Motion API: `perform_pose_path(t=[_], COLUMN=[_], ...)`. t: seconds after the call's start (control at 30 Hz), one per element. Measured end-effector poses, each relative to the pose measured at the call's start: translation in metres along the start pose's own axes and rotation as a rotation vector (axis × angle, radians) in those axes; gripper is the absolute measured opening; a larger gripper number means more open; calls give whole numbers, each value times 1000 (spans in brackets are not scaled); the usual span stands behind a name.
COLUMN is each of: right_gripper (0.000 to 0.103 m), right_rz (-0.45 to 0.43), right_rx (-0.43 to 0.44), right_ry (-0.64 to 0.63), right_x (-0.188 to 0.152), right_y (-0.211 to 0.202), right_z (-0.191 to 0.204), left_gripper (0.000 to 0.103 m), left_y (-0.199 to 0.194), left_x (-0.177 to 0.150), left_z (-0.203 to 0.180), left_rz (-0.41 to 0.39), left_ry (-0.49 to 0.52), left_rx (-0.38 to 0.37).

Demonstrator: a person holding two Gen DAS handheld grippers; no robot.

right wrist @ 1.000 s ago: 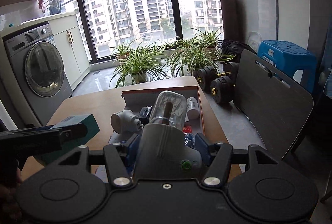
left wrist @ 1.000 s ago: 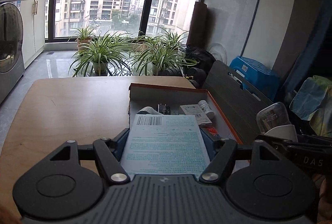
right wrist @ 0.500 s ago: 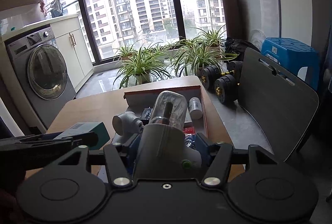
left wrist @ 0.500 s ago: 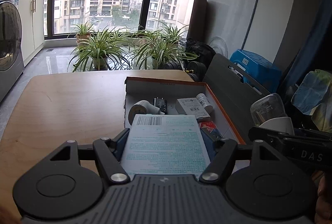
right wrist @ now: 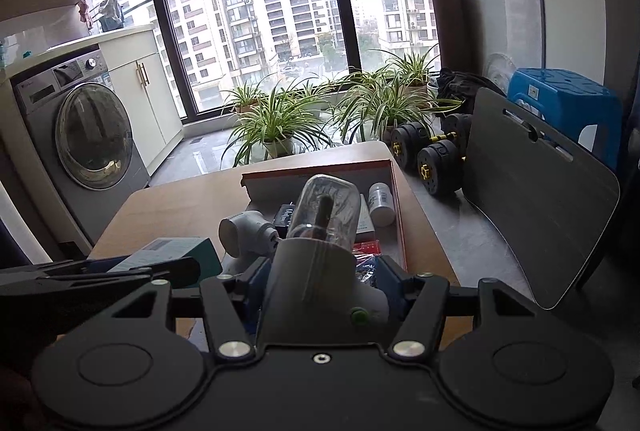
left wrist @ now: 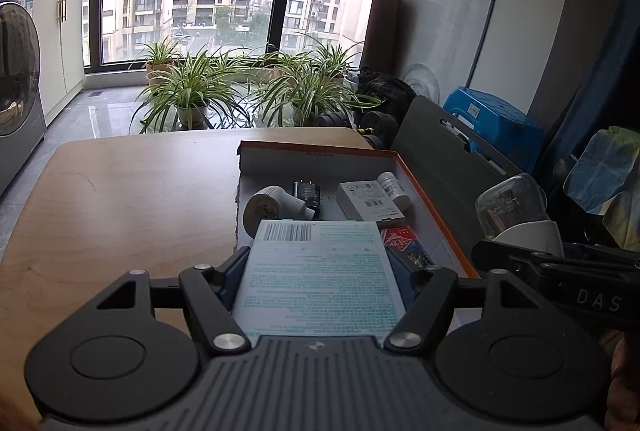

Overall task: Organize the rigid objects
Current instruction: 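Hold the teal box in left tool while right tool holds the glass-bulb plug above the tray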

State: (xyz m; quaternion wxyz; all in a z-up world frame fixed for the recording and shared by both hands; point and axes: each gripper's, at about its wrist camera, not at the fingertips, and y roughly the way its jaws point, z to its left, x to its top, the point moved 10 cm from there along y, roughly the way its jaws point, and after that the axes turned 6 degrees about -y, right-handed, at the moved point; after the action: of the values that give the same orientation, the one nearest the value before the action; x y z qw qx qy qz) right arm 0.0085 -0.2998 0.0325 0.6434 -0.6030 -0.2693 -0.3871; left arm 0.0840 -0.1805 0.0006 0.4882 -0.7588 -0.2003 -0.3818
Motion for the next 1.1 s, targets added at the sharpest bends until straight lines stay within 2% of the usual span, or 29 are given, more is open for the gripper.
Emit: perform_pose_path(t=[1.1], right_gripper=[70], right_rz=[1], right_rx=[4], right_ry=[4], right_x=[-3], right_y=[2], right_z=[4], left_gripper=[72], left_y=[10], left_x=[-4], left_z=[-4], left_rz=[26], left_ry=[3], left_rx=[-9])
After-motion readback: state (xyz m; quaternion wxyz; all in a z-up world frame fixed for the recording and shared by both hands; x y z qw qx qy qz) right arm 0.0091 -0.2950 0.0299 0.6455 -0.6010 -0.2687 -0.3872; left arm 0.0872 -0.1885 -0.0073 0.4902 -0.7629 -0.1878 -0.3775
